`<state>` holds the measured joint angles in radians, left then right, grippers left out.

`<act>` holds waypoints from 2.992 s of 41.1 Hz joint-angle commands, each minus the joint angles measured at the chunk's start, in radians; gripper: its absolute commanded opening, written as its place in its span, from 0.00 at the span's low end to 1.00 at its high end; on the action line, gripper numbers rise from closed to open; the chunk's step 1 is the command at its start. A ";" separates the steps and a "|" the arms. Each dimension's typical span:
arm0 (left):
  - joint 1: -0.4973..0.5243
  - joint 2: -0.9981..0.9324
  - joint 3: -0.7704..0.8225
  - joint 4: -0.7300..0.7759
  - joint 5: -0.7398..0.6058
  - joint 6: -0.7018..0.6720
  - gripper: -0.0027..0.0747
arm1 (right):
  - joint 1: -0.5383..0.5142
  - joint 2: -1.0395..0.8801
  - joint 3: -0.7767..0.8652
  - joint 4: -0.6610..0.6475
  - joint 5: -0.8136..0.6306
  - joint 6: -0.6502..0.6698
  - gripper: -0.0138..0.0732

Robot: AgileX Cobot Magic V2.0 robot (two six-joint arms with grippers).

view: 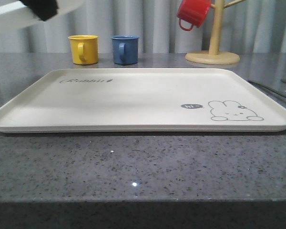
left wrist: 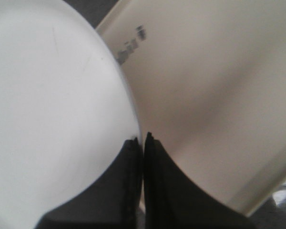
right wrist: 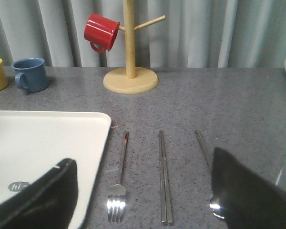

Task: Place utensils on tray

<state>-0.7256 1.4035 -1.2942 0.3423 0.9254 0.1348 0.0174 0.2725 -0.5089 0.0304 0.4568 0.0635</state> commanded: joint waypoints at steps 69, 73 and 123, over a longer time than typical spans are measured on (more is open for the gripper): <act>0.294 -0.149 -0.037 -0.254 -0.067 -0.024 0.01 | 0.001 0.018 -0.033 -0.002 -0.080 -0.007 0.85; 0.403 -0.228 0.053 -0.268 -0.101 -0.040 0.01 | 0.001 0.018 -0.033 -0.002 -0.080 -0.007 0.85; 0.535 -1.244 0.905 -0.371 -0.576 -0.040 0.01 | 0.001 0.018 -0.033 -0.002 -0.080 -0.007 0.85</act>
<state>-0.1917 0.1494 -0.3647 -0.0174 0.4275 0.1037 0.0174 0.2725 -0.5089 0.0304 0.4568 0.0635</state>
